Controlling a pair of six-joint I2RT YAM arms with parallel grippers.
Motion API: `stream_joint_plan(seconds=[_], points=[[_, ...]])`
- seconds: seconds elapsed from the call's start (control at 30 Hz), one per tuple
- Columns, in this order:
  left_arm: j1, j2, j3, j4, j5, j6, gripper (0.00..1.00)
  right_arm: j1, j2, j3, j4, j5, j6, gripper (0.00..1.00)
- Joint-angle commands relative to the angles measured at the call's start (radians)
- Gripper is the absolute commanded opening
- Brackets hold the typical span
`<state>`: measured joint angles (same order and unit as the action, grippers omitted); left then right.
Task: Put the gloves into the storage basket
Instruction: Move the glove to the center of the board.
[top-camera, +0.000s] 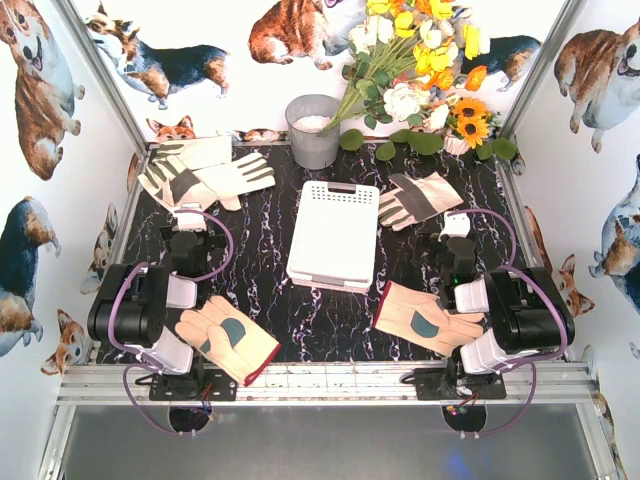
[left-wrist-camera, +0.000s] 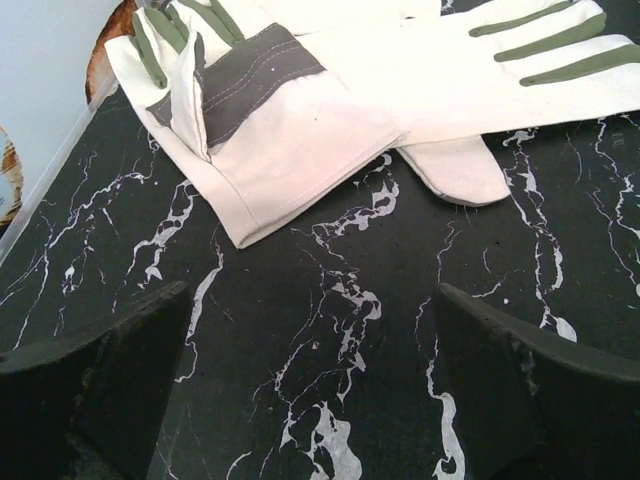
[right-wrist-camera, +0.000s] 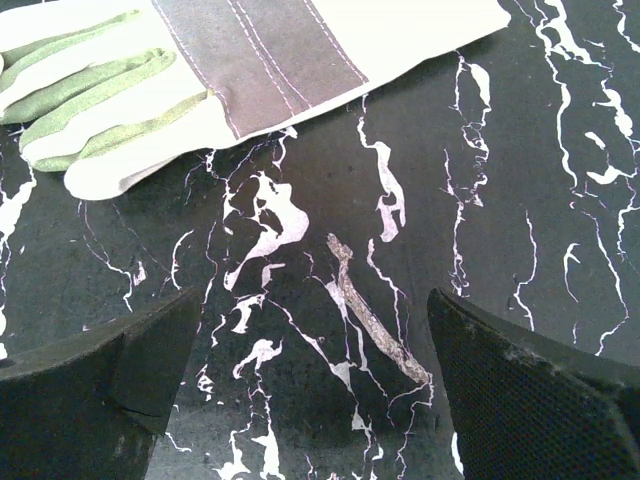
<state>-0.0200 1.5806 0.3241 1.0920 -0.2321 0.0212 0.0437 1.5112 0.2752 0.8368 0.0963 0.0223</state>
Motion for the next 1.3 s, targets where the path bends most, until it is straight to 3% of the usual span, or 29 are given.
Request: stream_joint_plan(seconds=[0.0, 0.3, 0.4, 0.5, 0.6, 0.73, 0.8, 1.0, 1.13, 1.27], points=[[0.006, -0.018, -0.010, -0.002, 0.028, 0.007, 1.00, -0.006, -0.035, 0.036, 0.025, -0.009, -0.017, 1.00], [0.009, -0.022, -0.012, -0.004, 0.039, 0.008, 1.00, -0.007, -0.044, 0.043, 0.027, -0.004, -0.019, 1.00], [0.010, -0.067, -0.006, -0.053, -0.003, -0.001, 1.00, -0.007, -0.068, 0.032, 0.044, 0.104, 0.020, 1.00], [0.005, -0.216, 0.073, -0.315, -0.035, -0.016, 1.00, -0.004, -0.173, 0.044, -0.092, 0.175, 0.038, 1.00], [-0.024, -0.355, 0.155, -0.516, -0.139, -0.049, 1.00, -0.008, -0.373, 0.172, -0.525, 0.283, 0.168, 1.00], [-0.033, -0.501, 0.239, -0.759, -0.154, -0.166, 1.00, -0.016, -0.596, 0.273, -0.753, 0.191, 0.197, 1.00], [-0.040, -0.541, 0.308, -0.983, -0.175, -0.276, 1.00, -0.016, -0.664, 0.325, -0.850, 0.130, 0.242, 1.00], [-0.057, -0.586, 0.421, -1.500, -0.116, -0.541, 0.98, 0.016, -0.676, 0.521, -1.129, -0.172, 0.336, 0.86], [-0.106, -0.627, 0.408, -1.739, -0.090, -0.712, 0.96, 0.175, -0.615, 0.638, -1.336, -0.130, 0.306, 0.88], [-0.129, -0.634, 0.370, -1.859, -0.047, -0.863, 0.97, 0.318, -0.574, 0.702, -1.414, -0.141, 0.329, 0.88]])
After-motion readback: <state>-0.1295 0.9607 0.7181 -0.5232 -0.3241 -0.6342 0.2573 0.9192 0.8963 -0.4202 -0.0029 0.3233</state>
